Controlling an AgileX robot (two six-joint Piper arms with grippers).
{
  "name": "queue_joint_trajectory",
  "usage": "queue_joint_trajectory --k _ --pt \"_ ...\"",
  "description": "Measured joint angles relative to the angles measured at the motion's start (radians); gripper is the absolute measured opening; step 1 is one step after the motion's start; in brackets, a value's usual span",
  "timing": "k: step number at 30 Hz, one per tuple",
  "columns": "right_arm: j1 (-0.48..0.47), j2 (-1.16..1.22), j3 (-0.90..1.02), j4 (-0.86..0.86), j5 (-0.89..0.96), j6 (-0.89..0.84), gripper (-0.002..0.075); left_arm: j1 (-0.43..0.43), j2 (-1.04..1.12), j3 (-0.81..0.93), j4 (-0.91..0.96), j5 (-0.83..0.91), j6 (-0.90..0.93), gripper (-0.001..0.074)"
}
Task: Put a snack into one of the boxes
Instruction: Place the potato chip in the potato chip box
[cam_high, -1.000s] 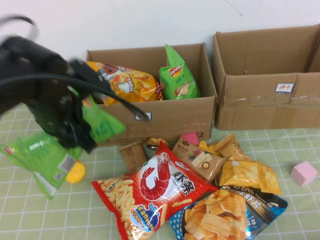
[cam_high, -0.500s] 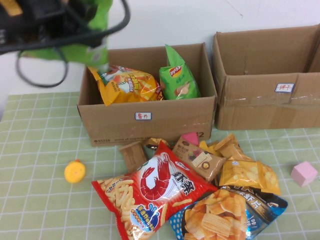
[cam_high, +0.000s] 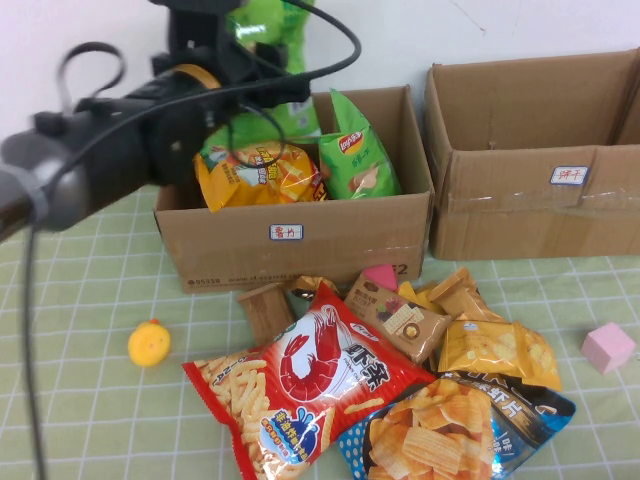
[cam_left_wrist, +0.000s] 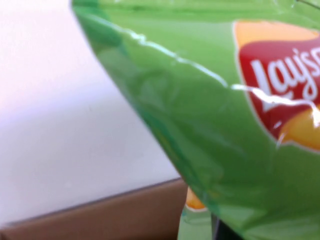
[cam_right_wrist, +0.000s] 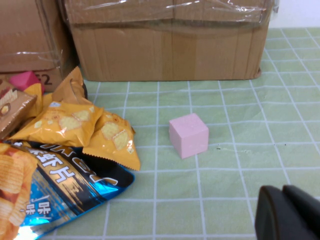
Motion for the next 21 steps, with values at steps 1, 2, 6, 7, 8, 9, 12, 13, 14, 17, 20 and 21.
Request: queue_joint_trajectory --k 1,2,6,7,8,9,12,13,14,17,20,21 --pt "0.000 0.000 0.000 0.000 0.000 0.000 -0.0002 0.000 0.034 -0.036 -0.005 0.016 -0.008 0.0299" --pt "0.000 0.000 0.000 0.000 0.000 0.000 -0.0002 0.000 0.076 -0.083 -0.011 0.047 -0.026 0.0299" --pt "0.000 0.000 0.000 0.000 0.000 0.000 -0.0002 0.000 0.245 -0.303 -0.017 0.254 -0.086 0.0299" --pt "0.000 0.000 0.000 0.000 0.000 0.000 -0.0002 0.000 0.266 -0.342 -0.017 0.281 -0.090 0.0299" --pt "0.000 0.000 0.000 0.000 0.000 0.000 -0.0002 0.000 0.290 -0.378 -0.017 0.312 -0.095 0.0299" --pt "0.000 0.000 0.000 0.000 0.000 0.000 -0.0002 0.000 0.309 -0.409 -0.024 0.340 -0.096 0.0299" --pt "0.000 0.000 0.000 0.000 0.000 0.000 -0.0002 0.000 0.355 -0.475 -0.073 0.401 -0.097 0.0299" --pt "0.000 0.000 0.000 0.000 0.000 0.000 -0.0002 0.000 0.365 -0.488 -0.097 0.421 -0.091 0.0299" --pt "0.000 0.000 0.000 0.000 0.000 0.000 -0.0002 0.000 0.377 -0.503 -0.135 0.444 -0.079 0.0299" --pt "0.000 0.000 0.000 0.000 0.000 0.000 -0.0002 0.000 0.404 -0.523 -0.253 0.497 0.012 0.0307" --pt "0.000 0.000 0.000 0.000 0.000 0.000 -0.0002 0.000 0.425 -0.527 -0.361 0.541 0.126 0.0404" --pt "0.000 0.000 0.000 0.000 0.000 0.000 -0.0002 0.000 0.430 -0.527 -0.391 0.564 0.155 0.0452"
